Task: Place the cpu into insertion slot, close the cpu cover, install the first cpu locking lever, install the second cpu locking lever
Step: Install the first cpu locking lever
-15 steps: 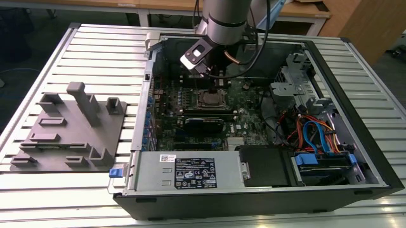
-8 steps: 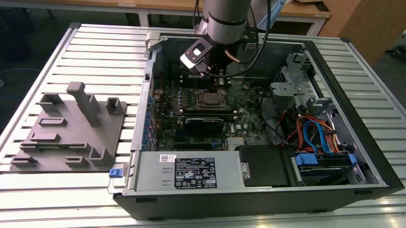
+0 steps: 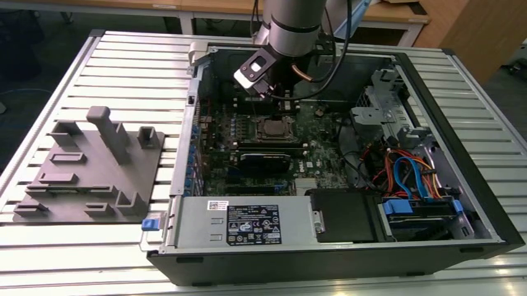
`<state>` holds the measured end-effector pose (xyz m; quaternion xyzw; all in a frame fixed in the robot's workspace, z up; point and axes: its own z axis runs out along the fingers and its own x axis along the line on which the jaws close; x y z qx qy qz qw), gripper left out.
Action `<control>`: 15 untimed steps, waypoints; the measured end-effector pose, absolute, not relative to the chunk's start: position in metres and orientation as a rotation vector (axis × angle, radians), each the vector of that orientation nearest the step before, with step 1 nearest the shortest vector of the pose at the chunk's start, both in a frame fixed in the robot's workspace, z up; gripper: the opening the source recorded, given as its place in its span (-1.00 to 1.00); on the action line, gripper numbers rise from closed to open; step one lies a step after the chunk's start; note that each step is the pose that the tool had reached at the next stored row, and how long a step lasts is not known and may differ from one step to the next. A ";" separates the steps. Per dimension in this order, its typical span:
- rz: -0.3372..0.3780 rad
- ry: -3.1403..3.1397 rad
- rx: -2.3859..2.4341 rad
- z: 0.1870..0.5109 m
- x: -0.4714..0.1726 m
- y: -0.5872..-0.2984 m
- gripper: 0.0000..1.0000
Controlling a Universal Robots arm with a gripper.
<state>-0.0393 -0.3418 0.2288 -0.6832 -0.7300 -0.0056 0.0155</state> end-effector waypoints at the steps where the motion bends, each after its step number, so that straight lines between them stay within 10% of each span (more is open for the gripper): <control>1: -0.017 -2.271 -2.125 0.229 -0.039 -0.342 -0.80; 15: -0.018 -2.272 -2.126 0.253 -0.039 -0.342 -0.80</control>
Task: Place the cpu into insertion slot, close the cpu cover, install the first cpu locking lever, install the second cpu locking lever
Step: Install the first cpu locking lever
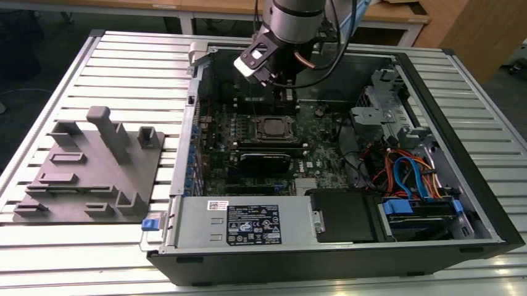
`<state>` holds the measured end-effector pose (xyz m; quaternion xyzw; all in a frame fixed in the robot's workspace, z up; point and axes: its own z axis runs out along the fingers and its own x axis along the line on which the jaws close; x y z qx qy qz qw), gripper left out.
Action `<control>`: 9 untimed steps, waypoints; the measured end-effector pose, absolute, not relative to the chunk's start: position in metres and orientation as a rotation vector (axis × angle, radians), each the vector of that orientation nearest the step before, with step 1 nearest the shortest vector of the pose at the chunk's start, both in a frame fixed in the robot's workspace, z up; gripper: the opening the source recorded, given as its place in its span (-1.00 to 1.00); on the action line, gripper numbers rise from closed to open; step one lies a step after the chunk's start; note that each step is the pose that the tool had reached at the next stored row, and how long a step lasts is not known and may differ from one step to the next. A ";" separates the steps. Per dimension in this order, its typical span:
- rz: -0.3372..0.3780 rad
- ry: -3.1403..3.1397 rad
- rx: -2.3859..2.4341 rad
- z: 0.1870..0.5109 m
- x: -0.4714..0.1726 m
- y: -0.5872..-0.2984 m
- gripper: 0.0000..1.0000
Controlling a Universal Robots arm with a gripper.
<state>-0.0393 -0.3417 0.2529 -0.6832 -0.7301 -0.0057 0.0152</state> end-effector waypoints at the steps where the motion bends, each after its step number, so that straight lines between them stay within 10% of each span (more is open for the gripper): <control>1: -0.017 -2.272 -2.126 0.254 -0.039 -0.342 -0.80; 9: -0.015 -2.370 -2.015 0.253 -0.039 -0.342 -0.80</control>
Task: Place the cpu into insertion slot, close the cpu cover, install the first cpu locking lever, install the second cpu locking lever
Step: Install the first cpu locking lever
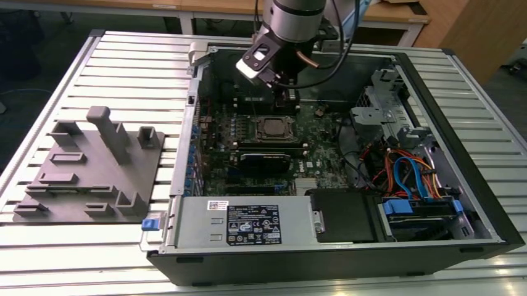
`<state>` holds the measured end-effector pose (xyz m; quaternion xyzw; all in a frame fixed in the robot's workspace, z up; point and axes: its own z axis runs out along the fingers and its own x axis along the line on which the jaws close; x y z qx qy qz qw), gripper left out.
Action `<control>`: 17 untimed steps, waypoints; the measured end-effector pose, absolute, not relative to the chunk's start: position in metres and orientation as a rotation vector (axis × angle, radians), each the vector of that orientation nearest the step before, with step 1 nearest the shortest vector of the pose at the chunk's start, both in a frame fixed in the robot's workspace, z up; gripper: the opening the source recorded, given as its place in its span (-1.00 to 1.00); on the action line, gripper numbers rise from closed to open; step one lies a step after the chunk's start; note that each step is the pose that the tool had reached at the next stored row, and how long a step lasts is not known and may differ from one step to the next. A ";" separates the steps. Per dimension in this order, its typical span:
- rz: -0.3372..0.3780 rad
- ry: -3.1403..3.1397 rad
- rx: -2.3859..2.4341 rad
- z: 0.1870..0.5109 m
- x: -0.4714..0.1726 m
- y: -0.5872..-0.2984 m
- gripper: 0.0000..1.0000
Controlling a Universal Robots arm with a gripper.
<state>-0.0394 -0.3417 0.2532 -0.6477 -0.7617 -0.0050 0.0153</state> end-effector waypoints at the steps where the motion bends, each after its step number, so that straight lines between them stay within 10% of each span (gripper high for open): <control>1: -0.015 -2.389 -1.992 0.253 -0.039 -0.342 -0.80; 17: -0.017 -2.558 -1.778 0.250 -0.045 -0.342 -0.80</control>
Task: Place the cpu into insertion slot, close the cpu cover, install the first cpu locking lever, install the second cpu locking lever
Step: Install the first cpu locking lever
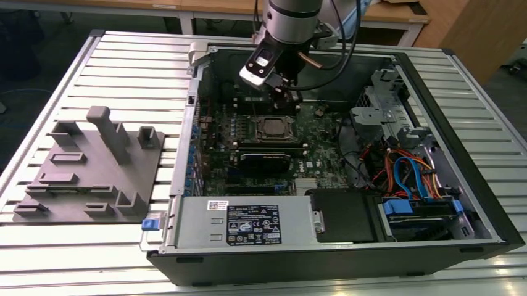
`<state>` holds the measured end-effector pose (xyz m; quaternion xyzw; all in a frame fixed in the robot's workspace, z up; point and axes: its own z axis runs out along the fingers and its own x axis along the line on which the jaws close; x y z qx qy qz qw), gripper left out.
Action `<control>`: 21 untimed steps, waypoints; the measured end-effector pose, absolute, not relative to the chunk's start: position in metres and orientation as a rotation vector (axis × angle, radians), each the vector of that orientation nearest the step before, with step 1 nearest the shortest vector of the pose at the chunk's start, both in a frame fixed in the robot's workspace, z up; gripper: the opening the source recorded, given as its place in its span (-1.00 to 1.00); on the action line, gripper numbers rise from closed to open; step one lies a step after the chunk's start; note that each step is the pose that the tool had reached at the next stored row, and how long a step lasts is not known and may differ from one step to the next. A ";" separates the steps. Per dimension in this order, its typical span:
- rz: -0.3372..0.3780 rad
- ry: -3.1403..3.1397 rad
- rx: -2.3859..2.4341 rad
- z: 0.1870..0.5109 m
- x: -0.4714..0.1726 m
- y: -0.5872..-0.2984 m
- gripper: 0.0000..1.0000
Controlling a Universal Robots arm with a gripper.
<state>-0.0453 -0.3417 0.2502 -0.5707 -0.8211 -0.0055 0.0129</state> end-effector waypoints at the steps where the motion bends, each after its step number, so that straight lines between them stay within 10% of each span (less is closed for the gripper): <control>1: -0.019 -2.561 -1.777 0.250 -0.046 -0.342 -0.80; 21: -0.020 -2.603 -1.718 0.250 -0.046 -0.342 -0.80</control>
